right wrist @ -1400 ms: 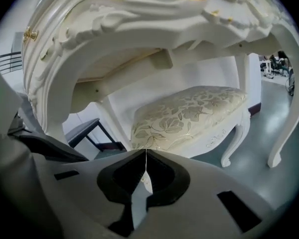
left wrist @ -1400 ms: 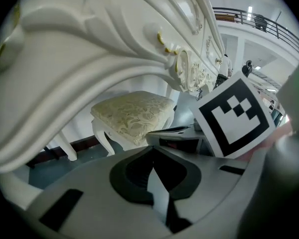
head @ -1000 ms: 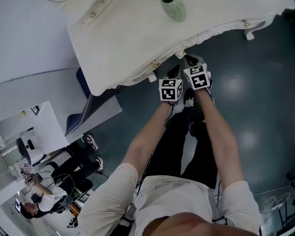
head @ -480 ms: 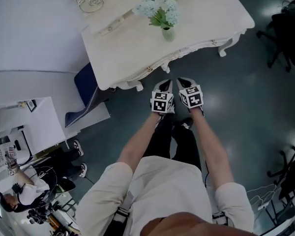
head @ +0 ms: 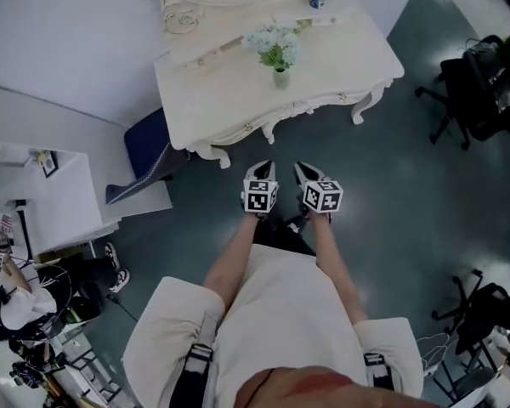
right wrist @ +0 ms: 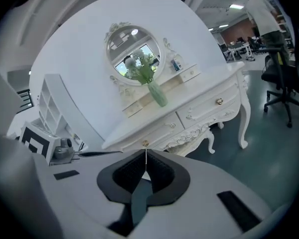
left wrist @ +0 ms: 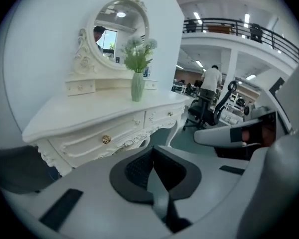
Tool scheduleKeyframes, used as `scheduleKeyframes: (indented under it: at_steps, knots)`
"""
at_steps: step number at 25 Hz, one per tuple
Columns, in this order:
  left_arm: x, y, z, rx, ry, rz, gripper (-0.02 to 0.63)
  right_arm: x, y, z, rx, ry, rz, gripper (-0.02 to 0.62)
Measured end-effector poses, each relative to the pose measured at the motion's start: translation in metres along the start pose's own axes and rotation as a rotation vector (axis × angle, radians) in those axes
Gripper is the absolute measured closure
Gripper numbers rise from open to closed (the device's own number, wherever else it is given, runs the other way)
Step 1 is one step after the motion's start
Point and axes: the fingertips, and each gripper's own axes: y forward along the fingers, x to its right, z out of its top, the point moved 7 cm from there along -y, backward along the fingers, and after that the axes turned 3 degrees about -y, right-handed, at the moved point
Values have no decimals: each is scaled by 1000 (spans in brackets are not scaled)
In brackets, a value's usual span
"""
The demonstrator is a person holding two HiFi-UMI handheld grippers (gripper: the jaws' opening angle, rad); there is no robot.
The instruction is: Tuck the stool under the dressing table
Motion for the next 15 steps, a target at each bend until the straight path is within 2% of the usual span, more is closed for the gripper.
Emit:
scheduleKeyframes:
  at_steps: [2,4,7,11,15]
  knots:
    - [6,-12,2,2,34,6,591,-6,-11,0,-4,29,18,551]
    - [8,-22,9,21,-7,8,591,-10,-16,9,1,26,21,551]
    - [5,-38,18,38,-50,7,591,-20,-18,18,-8,-43,4,551]
    - [1,-45,33,28,78,1,591,-37,-19,30,-22,-187,-13,551]
    - [-1,-45,44,38,146,33,592,-46,-24,38,-7,-303,-62,551]
